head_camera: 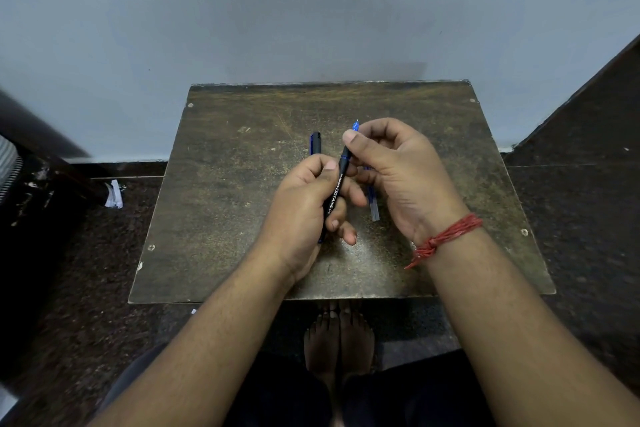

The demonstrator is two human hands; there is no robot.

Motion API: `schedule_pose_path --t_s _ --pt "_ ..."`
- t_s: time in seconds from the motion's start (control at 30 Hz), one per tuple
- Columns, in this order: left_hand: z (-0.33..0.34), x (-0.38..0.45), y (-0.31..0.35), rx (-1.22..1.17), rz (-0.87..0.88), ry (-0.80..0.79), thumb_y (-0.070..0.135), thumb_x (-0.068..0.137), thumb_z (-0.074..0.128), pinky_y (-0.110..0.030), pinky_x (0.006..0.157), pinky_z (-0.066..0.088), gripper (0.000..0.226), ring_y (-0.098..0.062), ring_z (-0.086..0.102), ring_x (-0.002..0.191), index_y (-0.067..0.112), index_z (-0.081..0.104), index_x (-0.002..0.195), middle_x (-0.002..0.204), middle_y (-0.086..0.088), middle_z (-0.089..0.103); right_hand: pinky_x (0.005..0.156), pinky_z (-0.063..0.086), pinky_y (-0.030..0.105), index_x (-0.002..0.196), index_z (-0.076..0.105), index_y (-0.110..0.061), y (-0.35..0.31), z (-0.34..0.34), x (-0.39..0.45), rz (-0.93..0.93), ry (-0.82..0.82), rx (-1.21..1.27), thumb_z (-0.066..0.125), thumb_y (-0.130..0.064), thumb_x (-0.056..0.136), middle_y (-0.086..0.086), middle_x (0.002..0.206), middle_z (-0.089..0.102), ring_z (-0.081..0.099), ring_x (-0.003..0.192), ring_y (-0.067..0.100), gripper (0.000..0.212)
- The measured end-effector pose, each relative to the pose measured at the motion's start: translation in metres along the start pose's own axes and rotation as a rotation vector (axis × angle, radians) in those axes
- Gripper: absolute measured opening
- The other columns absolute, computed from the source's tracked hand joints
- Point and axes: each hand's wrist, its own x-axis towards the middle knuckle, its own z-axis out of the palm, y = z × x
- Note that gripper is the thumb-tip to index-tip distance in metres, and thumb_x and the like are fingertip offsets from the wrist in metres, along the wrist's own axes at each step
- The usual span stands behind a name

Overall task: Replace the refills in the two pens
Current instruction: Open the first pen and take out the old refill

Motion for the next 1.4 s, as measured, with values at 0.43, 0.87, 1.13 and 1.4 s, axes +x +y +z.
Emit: schedule_pose_path --t_s 0.43,0.87,1.13,1.4 --pt "-0.0015 -0.0002 -0.0004 0.013 0.003 -0.01 0.015 0.107 0.037 -0.022 0.037 0.041 0.02 -0.008 0.033 0.037 0.004 0.051 0.097 0.067 -0.01 0.063 0.067 0.056 0.028 0.095 0.067 -0.009 -0.0041 0.0017 -0.0027 0.034 -0.004 0.053 0.071 -0.015 0.091 -0.001 0.077 0.07 0.068 0.068 0.013 0.007" --pt "-0.0003 -0.0005 -0.0001 0.024 -0.004 -0.013 0.016 0.107 0.037 -0.022 0.037 0.041 0.022 -0.007 0.033 0.036 0.003 0.052 0.099 0.065 -0.009 0.063 0.063 0.057 0.023 0.106 0.068 0.0 -0.0085 0.0033 -0.0032 0.072 0.014 0.138 0.059 -0.006 0.096 0.011 0.09 0.077 0.071 0.074 0.016 0.015" --pt "0.0002 -0.0009 -0.0004 0.026 -0.007 -0.018 0.016 0.107 0.037 -0.022 0.037 0.041 0.02 -0.007 0.033 0.036 0.003 0.052 0.101 0.066 -0.009 0.063 0.062 0.056 0.025 0.093 0.067 -0.006 -0.0058 0.0027 -0.0032 0.032 0.022 0.068 0.064 -0.003 0.093 0.005 0.077 0.07 0.068 0.067 0.014 0.004" --pt "0.0012 -0.002 0.0003 0.026 -0.01 -0.028 0.016 0.107 0.037 -0.023 0.037 0.042 0.023 -0.007 0.033 0.037 0.005 0.053 0.096 0.067 -0.01 0.063 0.066 0.058 0.026 0.104 0.067 -0.005 -0.0074 0.0027 -0.0046 0.05 0.021 0.067 0.066 -0.013 0.095 0.018 0.096 0.073 0.072 0.077 0.017 0.012"
